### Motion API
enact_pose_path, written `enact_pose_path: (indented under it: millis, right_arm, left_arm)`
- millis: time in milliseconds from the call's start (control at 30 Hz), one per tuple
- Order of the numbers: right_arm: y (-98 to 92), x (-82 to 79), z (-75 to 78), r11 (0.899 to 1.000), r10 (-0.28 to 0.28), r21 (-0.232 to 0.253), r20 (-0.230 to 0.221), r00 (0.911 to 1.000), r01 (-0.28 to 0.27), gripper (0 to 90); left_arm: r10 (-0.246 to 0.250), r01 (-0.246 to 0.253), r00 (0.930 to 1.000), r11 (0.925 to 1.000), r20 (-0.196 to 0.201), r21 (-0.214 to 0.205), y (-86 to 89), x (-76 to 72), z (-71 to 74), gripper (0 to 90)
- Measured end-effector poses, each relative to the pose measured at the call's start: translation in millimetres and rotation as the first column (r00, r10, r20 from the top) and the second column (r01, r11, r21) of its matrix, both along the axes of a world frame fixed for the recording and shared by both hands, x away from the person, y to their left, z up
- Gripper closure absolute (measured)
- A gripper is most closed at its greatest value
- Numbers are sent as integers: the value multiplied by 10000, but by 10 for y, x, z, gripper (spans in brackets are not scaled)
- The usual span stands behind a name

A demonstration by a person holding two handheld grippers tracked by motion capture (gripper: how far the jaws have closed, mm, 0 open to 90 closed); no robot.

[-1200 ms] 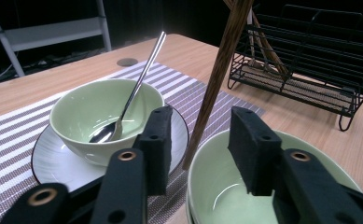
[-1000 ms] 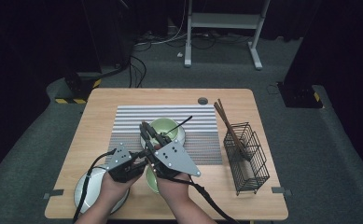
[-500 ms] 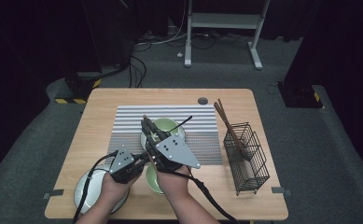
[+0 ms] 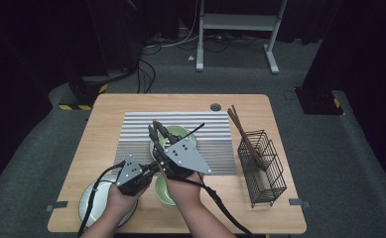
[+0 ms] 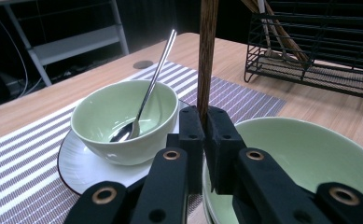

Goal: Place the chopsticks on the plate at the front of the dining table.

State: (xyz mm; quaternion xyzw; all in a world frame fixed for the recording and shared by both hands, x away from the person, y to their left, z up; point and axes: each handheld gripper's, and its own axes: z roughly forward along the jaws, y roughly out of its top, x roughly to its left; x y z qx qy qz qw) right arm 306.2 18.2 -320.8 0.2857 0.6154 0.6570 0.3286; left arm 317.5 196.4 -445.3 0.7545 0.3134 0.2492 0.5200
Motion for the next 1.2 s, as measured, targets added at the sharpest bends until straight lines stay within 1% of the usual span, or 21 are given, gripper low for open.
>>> enact_pose_path:
  millis: [100, 167, 267, 533, 633, 733, 833, 867, 967, 1133, 1200]
  right_arm:
    - [0, -24, -10, 9999, -24, -116, 59, 10000, 24, 668]
    - [-4, -37, -29, 9996, -62, -264, 82, 9999, 64, 648]
    - [-16, -54, -80, 9990, -136, -423, 24, 9999, 137, 641]
    - [-63, -54, -258, 9978, -163, -649, -247, 9996, 146, 641]
    - [-51, -55, -311, 9968, -149, -785, -292, 9995, 126, 642]
    - [-13, -51, -366, 9953, -82, -968, -371, 9993, 46, 642]
    - [27, -26, -421, 9931, -98, -1169, -444, 9990, 45, 644]
    - [35, -12, -435, 9931, -96, -1172, -550, 9984, 31, 644]
    - [46, 24, -457, 9914, -214, -1301, -528, 9984, 143, 650]
    - [10, 102, -452, 9931, -385, -1135, -707, 9968, 303, 650]
    - [-16, 135, -451, 9922, -478, -1180, -681, 9965, 395, 649]
  left_arm:
    - [37, -39, 9999, 9999, -102, -144, 16, 13, 8, 854]
    - [59, -64, 9998, 9996, -166, -285, 29, 18, 15, 854]
    - [70, -81, 9997, 9989, -229, -464, 54, 24, 24, 854]
    - [71, -88, 9995, 9984, -305, -560, 95, 25, 28, 853]
    - [32, -54, 9994, 9981, -341, -619, 87, 16, 26, 853]
    - [-71, 52, 9994, 9982, -332, -590, 71, 2, 25, 853]
    - [-180, 164, 9994, 9985, -295, -521, 51, -20, 26, 853]
    - [-201, 187, 9994, 9987, -288, -473, 47, -25, 25, 853]
    - [-241, 227, 9992, 9988, -305, -431, 47, -35, 24, 852]
    - [-236, 221, 9994, 9983, -258, -543, 81, -49, 31, 853]
    - [-257, 243, 9994, 9980, -236, -581, 92, -58, 33, 853]
